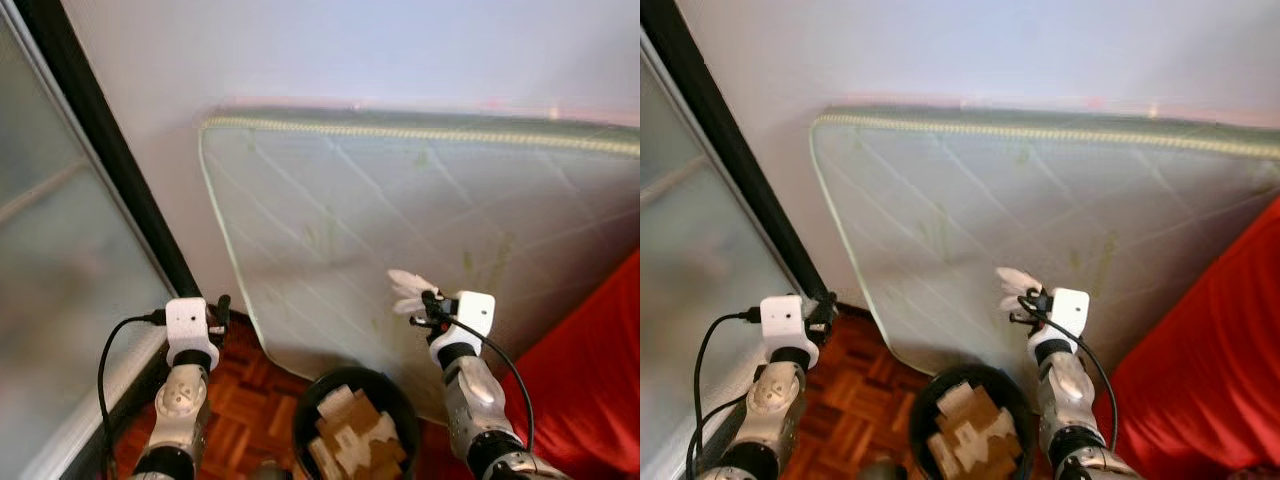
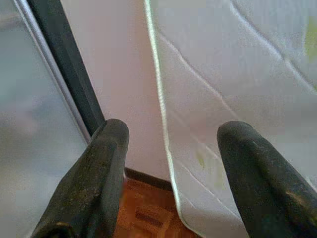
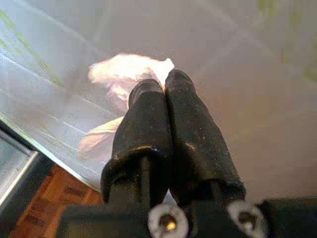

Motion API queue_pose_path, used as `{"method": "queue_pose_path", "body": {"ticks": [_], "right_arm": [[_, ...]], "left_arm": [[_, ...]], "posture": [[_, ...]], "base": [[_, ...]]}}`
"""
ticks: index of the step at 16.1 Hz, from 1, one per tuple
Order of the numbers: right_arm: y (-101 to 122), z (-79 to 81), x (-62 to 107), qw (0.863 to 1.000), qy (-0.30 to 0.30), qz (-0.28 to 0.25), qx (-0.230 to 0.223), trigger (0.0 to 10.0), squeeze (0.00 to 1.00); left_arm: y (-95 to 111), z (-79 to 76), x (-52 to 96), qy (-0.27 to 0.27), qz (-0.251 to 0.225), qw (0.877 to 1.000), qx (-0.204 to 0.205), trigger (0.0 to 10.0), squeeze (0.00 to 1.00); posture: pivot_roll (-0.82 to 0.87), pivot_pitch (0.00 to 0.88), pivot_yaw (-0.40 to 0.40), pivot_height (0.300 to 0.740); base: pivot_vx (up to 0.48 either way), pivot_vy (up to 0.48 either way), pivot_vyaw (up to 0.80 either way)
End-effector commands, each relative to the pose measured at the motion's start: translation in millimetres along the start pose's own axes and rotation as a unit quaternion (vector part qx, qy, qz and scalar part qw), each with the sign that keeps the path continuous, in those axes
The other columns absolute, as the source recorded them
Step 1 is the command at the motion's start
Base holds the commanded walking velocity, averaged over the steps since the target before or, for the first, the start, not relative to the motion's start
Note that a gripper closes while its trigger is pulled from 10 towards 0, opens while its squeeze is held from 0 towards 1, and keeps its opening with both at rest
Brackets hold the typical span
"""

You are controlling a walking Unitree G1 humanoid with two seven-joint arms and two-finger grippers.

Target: Clean up the room

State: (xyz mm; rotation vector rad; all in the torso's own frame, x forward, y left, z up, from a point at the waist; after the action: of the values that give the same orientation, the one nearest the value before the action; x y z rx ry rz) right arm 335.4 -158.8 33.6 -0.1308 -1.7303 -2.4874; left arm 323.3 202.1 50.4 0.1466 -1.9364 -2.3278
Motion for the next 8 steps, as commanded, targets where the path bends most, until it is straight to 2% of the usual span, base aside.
{"method": "queue_pose_path", "body": {"ticks": [1, 5, 8], "right_arm": [[0.2, 5.4, -1.3, 1.000, 0.008, -0.001, 0.001, 10.0, 0.00], [-3.2, 12.9, -3.4, 1.000, 0.012, 0.015, 0.007, 10.0, 0.00], [0.7, 14.1, -2.1, 1.000, 0.014, -0.009, 0.001, 10.0, 0.00]], "left_arm": [[-0.6, 4.7, -1.0, 0.008, 0.005, 1.000, 0.001, 10.0, 0.00], [1.7, 4.5, -2.2, 0.009, 0.001, 1.000, 0.001, 10.0, 0.00], [1.2, 4.2, -2.1, 0.009, 0.003, 1.000, 0.001, 10.0, 0.00]], "posture": [[-0.06, 0.011, 0.079, 0.643], [-0.06, 0.018, 0.079, 0.643], [-0.06, 0.021, 0.079, 0.623]], "base": [[0.000, 0.000, 0.00], [0.000, 0.000, 0.00], [0.000, 0.000, 0.00]]}}
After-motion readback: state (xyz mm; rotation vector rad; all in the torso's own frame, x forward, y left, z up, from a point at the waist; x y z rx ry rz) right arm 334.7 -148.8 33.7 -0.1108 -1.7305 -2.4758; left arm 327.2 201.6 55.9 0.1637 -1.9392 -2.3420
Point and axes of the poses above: a point about 5 cm out from each wrist's last joint towards the gripper, its own x axis pointing back from the gripper into the wrist, its own y axis along the axis of the wrist's last joint, z = x × y, the point moved 2 cm from there along -x, pointing out of the wrist towards the gripper, and after that the axes turned 7 degrees about -x, right-handed, at the moved point
